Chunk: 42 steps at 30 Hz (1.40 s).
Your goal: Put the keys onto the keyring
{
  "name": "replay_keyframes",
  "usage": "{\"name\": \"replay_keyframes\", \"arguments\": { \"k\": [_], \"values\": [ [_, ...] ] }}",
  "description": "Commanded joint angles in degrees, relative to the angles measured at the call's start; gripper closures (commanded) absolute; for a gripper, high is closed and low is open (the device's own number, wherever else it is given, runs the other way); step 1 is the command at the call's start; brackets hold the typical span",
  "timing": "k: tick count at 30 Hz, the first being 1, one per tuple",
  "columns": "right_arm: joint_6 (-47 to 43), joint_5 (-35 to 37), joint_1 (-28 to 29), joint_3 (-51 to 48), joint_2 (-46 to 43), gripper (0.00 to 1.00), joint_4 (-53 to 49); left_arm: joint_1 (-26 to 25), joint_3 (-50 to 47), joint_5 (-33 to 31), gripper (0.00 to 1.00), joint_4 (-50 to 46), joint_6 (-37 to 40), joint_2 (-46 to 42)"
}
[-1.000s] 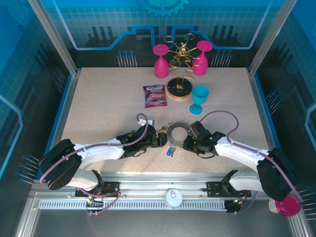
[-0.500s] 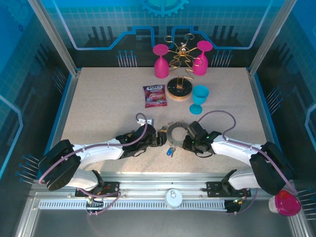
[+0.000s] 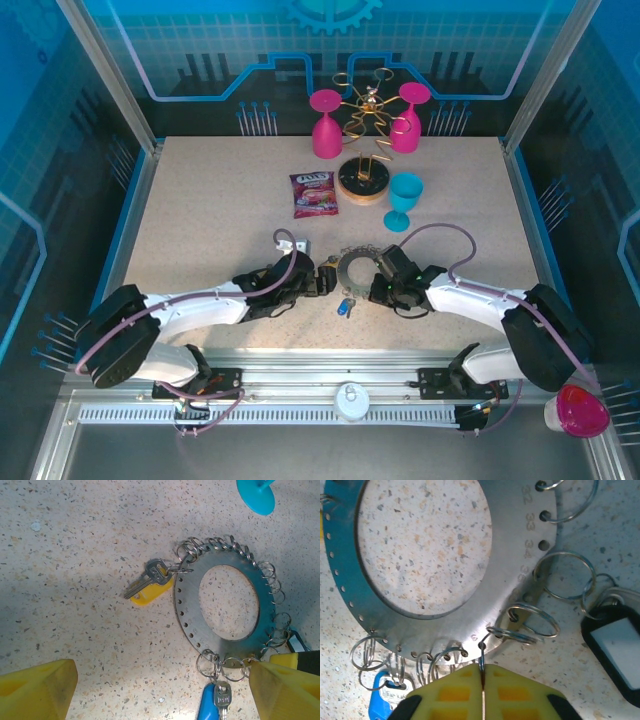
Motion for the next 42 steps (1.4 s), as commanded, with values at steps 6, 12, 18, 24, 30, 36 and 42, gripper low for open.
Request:
{"name": "replay_keyframes", "arguments": {
  "k": [6,12,18,24,30,36,42],
  "values": [
    [-2.6,1.6,0.8,0.5,-4.0,1.0,-1.5,-0.4,-1.2,-2.3,0.11,0.1,-0.5,-2.9],
    [-14.8,2.4,0.8,1.9,-9.2,1.0,-3.9,-0.4,-1.4,-7.1,0.11,-0.1,5.6,-5.9],
    [-34.7,-1.8,0.5,4.4,-14.6,1.0,-1.6,-0.2,-0.1,-11.0,0.12,5.2,22.8,-9.1],
    [-49.2,-10.3,-3.0,12.2,-13.2,1.0,-4.5,5.0,-0.3,-3.3,0.18,14.1,40.2,-8.6],
    [-57.2,-18.9,-7.7,16.4,-11.1,1.0,-3.7,9.8,2.7,11.2,0.23,14.1,52.6,-9.4],
    [-65.6,-28.4,-10.4,17.8,-10.7,1.0,0.2,12.1,7.0,22.5,0.31,8.3,62.3,-9.7],
    [-70.9,-33.0,-10.7,14.9,-11.0,1.0,3.5,15.3,9.3,32.3,0.41,3.9,66.7,-9.2]
  ]
}}
